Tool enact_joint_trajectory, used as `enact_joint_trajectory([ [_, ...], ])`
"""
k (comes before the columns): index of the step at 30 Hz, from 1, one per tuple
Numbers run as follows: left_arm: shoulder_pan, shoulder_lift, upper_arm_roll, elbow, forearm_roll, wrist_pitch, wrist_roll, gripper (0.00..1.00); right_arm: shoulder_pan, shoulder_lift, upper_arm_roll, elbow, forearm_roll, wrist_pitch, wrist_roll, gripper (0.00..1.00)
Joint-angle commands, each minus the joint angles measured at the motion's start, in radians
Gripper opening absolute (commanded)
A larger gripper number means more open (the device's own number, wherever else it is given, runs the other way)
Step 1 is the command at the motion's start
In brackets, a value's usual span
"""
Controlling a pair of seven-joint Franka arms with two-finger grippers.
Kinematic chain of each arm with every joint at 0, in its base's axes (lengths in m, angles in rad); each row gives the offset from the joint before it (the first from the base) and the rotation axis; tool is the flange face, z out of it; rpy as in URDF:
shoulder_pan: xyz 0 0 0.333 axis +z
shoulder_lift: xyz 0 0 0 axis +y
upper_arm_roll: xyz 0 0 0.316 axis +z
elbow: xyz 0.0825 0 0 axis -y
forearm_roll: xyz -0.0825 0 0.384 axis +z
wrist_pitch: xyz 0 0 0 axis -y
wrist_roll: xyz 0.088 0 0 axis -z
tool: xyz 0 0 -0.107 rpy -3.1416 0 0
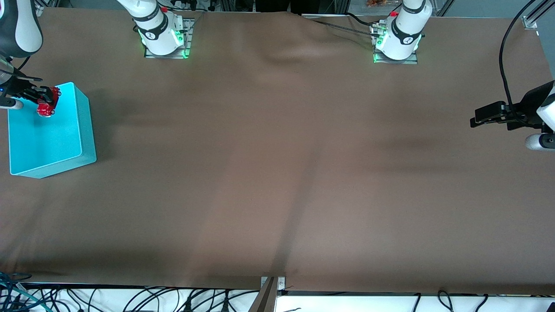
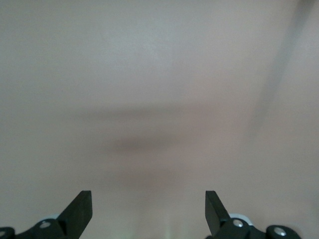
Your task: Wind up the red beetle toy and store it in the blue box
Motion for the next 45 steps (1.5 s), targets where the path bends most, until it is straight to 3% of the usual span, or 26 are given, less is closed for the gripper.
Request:
enact_joint_trajectory([
  [1,-0.001,-0.006,0.000,0.010,0.007,-0.015,0.018,1.00,-0.007,0.039,-0.017,0.041,-0.015,-0.012,-0.066,0.00],
  [45,-0.008,-0.006,0.000,0.010,0.007,-0.015,0.014,1.00,-0.089,0.417,-0.016,0.127,-0.015,0.327,-0.313,0.00],
])
